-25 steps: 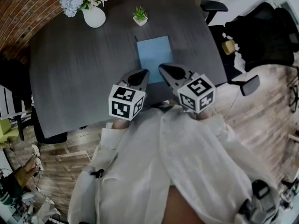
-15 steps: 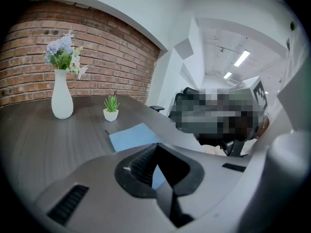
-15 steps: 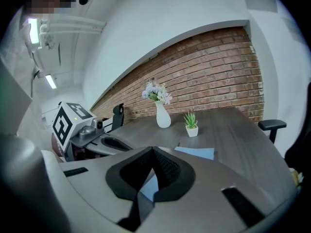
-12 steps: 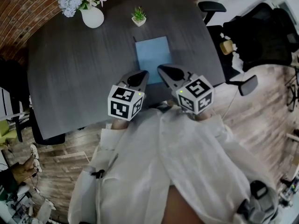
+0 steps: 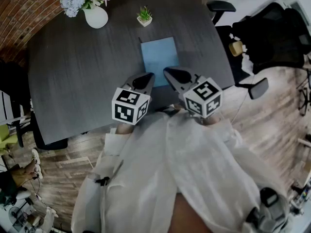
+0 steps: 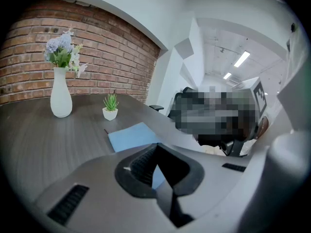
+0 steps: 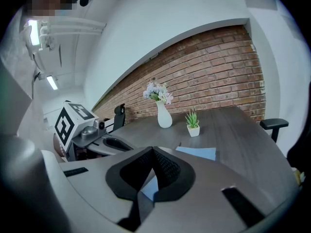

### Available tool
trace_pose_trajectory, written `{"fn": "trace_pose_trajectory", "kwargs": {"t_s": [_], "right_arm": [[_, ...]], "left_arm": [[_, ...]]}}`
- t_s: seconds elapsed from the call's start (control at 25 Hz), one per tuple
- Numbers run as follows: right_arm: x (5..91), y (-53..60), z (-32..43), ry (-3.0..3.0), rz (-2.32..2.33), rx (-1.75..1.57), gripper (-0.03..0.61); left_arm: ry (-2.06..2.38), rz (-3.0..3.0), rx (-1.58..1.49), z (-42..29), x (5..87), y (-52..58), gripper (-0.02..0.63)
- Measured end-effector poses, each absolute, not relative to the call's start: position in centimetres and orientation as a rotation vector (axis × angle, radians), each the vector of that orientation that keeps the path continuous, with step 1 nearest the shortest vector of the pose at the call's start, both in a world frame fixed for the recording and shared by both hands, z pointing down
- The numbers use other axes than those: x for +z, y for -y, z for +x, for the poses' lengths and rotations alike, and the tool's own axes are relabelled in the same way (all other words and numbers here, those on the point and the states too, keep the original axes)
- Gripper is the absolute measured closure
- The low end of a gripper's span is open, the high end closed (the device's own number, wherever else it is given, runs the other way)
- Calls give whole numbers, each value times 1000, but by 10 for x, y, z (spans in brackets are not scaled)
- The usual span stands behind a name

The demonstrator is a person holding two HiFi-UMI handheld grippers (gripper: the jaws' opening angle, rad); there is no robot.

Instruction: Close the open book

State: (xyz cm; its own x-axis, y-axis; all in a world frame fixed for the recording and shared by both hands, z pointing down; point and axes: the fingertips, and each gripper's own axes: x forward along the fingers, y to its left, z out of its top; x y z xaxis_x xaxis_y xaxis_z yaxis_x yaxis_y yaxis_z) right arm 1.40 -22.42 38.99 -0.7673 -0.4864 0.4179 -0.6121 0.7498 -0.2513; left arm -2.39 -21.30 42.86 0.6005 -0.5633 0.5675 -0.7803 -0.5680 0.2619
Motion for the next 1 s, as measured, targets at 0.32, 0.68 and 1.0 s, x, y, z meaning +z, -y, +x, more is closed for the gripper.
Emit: {"fn": "trace_pose_trajectory", "kwargs": {"t_s": [0.32, 0.68, 1.0], "right_arm": [[395, 225, 14, 2601, 839, 565, 572], [396, 224, 14, 2599, 823, 563, 572], [398, 223, 15, 2591, 828, 566, 572]], "left_arm": [[1070, 2336, 585, -23, 428, 216, 609], [1057, 2340, 596, -21, 429, 216, 609], [1047, 2341, 600, -21, 430, 215, 609]]}}
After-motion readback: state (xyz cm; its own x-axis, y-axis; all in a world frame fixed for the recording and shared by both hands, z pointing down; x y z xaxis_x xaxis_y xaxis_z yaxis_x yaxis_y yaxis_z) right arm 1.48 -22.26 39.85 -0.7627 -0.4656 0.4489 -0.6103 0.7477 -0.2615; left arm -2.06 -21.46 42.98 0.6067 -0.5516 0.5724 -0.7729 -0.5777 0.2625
